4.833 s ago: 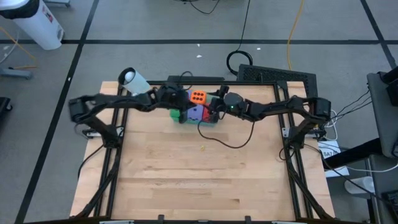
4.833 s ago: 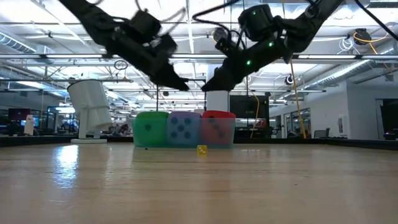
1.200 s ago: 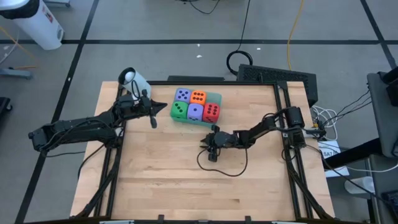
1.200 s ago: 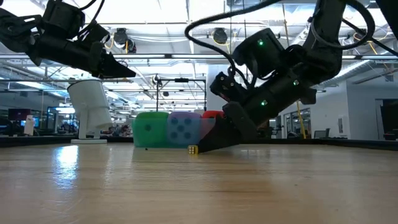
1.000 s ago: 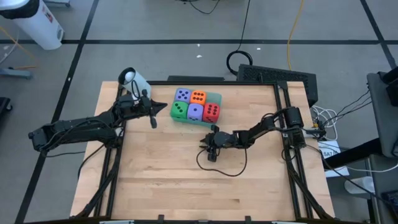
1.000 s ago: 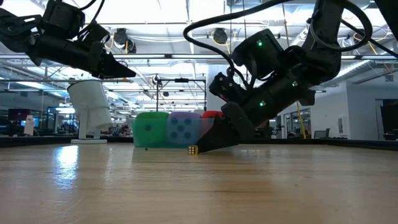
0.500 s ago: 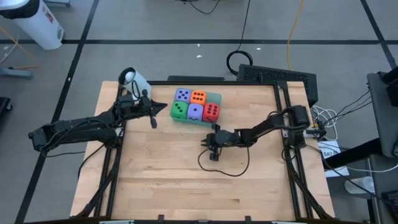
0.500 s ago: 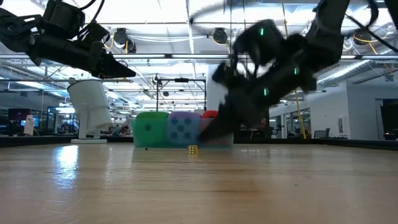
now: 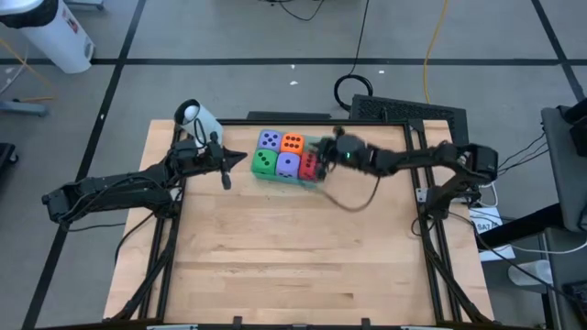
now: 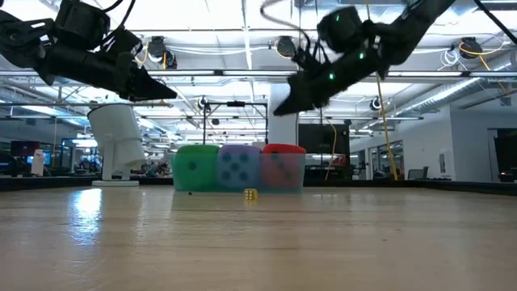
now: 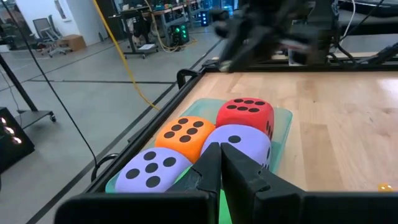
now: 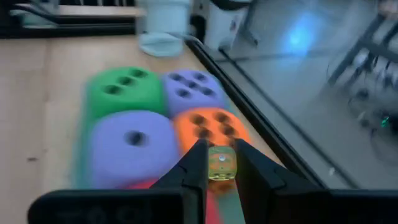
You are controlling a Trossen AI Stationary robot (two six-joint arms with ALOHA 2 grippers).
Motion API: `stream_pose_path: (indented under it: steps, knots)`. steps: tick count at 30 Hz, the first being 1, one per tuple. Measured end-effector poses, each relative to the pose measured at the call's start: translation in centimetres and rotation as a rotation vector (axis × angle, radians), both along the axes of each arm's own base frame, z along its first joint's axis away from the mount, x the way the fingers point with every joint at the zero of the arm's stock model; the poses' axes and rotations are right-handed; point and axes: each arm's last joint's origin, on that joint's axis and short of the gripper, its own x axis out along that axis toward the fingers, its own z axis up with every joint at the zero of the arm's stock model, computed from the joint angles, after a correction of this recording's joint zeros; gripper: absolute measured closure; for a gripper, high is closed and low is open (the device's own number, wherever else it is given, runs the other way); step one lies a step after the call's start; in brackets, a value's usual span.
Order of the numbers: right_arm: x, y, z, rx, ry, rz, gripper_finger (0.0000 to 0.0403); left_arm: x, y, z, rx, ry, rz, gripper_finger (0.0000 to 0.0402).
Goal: Pick & Place Dice
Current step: Put the small green dice into the blue bin
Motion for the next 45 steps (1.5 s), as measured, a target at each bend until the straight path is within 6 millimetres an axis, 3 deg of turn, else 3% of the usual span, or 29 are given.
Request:
stream_pose_path:
  steps: [4, 9, 13, 20, 26, 31, 36, 45]
  knots:
    - [-0.9, -3.9, -1.8, 0.120, 0.006, 0.000, 0.0342, 0.0, 0.0, 0.0, 0.008, 0.003, -0.002, 0.0378]
    - [-1.1, -5.7, -4.0, 0.155, 0.056, -0.001, 0.0314, 0.0, 0.0, 0.0, 0.023, 0.010, -0.005, 0.0378]
    - [-0.8, -5.3, -4.1, 0.162, 0.044, 0.081, 0.0259, 0.0, 0.0, 0.0, 0.023, 0.010, -0.005, 0.0378]
    - [0.0, -4.1, -2.8, -0.055, 0.049, 0.118, 0.0138, 0.0, -0.1, 0.0, 0.013, 0.006, -0.040, 0.0378]
    - [0.7, -2.4, -2.9, -0.201, 0.128, 0.192, 0.0107, 0.6, -0.2, -0.1, -0.138, 0.001, -0.127, 0.0396]
    - [1.1, -1.5, -2.9, -0.226, 0.135, 0.197, 0.0109, 3.3, -0.1, 0.5, -0.186, 0.041, -0.169, 0.0398]
    - [1.1, -1.2, -3.1, -0.213, 0.152, 0.206, 0.0108, 7.6, 0.3, 1.2, -0.123, 0.037, -0.244, 0.0399]
    - [1.2, -1.1, -3.0, -0.207, 0.136, 0.209, 0.0112, 14.6, 2.7, 1.5, -0.067, 0.182, -0.286, 0.0399]
